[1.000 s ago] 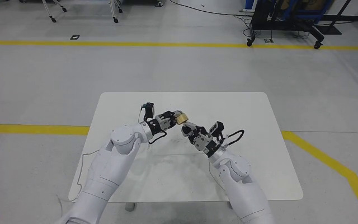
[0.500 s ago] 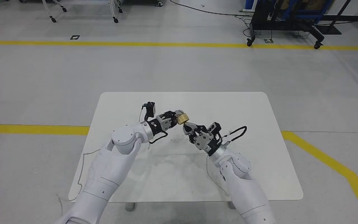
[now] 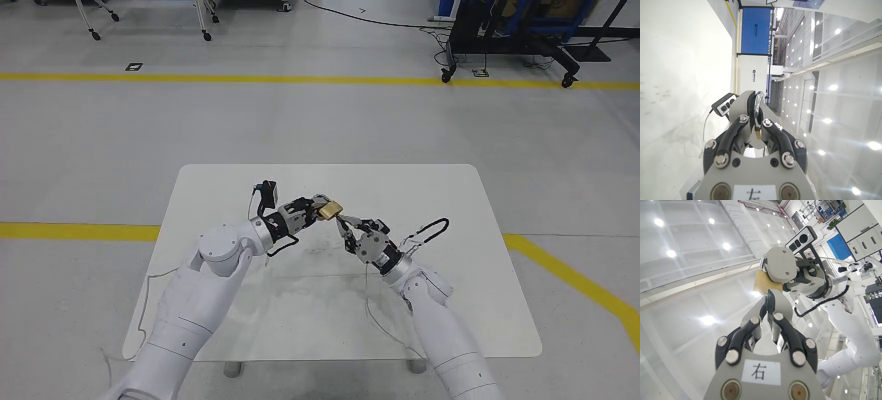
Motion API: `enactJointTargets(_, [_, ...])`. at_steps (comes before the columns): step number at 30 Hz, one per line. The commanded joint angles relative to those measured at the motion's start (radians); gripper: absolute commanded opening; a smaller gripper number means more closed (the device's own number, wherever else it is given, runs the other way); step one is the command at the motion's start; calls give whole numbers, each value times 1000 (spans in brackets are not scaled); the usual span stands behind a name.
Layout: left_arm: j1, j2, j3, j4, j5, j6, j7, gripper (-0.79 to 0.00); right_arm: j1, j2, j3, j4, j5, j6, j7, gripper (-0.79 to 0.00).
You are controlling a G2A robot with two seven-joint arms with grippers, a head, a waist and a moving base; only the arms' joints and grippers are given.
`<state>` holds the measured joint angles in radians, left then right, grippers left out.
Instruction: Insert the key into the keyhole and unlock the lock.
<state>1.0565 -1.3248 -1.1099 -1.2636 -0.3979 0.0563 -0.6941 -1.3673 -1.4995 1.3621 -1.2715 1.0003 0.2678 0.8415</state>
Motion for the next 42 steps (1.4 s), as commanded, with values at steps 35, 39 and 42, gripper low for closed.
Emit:
enactJointTargets(35, [-110,-13,264,8,625,467,74,-785,-294,49,88,-403,-323,-298,-175,0])
enactJointTargets(39, [-155,-33,336,58,675,518,45,-785,-294,49,88,-403,-323,-298,-175,0])
enactJointTargets(42, [-180,-44,361,93,692,534,33,-560,-294,49,88,-403,-323,-298,-175,0])
